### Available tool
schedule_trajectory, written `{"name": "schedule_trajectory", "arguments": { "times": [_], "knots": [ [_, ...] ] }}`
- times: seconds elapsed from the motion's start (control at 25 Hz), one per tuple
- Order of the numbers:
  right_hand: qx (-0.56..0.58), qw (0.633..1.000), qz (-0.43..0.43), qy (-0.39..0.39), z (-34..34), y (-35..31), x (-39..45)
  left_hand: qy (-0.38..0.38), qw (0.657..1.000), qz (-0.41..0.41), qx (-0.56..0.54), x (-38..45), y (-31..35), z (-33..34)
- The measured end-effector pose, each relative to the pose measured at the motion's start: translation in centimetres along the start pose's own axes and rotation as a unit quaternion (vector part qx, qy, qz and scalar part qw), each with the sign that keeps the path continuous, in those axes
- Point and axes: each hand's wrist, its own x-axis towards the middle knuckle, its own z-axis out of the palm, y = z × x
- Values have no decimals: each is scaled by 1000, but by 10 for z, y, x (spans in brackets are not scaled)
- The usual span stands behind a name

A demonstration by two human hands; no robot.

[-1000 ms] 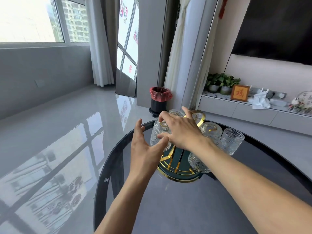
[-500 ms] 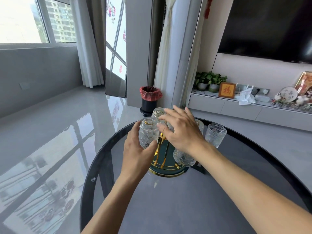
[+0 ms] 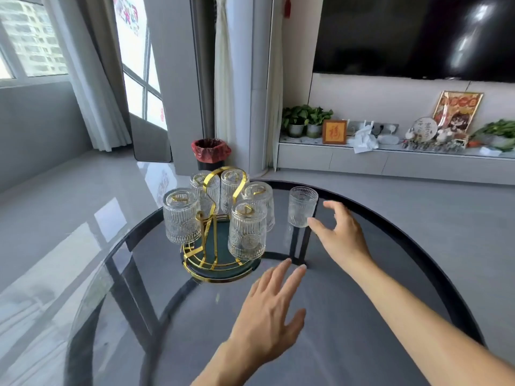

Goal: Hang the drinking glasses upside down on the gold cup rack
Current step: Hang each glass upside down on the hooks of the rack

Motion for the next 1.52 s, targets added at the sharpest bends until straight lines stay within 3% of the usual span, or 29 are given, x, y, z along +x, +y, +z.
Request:
{"name": "schedule_trajectory", "arguments": {
  "times": [0.12, 0.28, 0.48, 0.68, 0.8, 0.92, 1.12, 1.24, 1.36, 1.52],
  "knots": [
    [17, 997, 60, -40, -3, 45, 1, -115, 989, -58, 78, 20, -12, 35],
    [65, 987, 139, -56, 16, 77, 17, -163, 979, -39, 114, 40, -27, 50],
    [162, 971, 170, -41, 61, 75, 49, -164, 978, -12, 127, 61, -39, 50],
    [175, 972, 157, -27, 95, 78, 86, -145, 982, -21, 114, 62, -43, 59],
    [121, 980, 157, -19, 109, 78, 97, -143, 985, -31, 94, 63, -45, 61],
    [90, 983, 160, -18, 110, 77, 92, -141, 986, -30, 88, 63, -45, 60],
    [180, 967, 173, -44, 81, 74, 45, -148, 985, -29, 87, 65, -44, 56],
    [190, 965, 168, -74, 46, 63, 10, -85, 995, -30, 50, 55, -34, 42],
    [195, 967, 130, -104, 7, 40, -21, 42, 999, -22, 9, 31, -18, 25],
    [230, 956, 47, -176, -29, -19, -56, 220, 970, 50, 93, 8, 4, -6]
  ]
}}
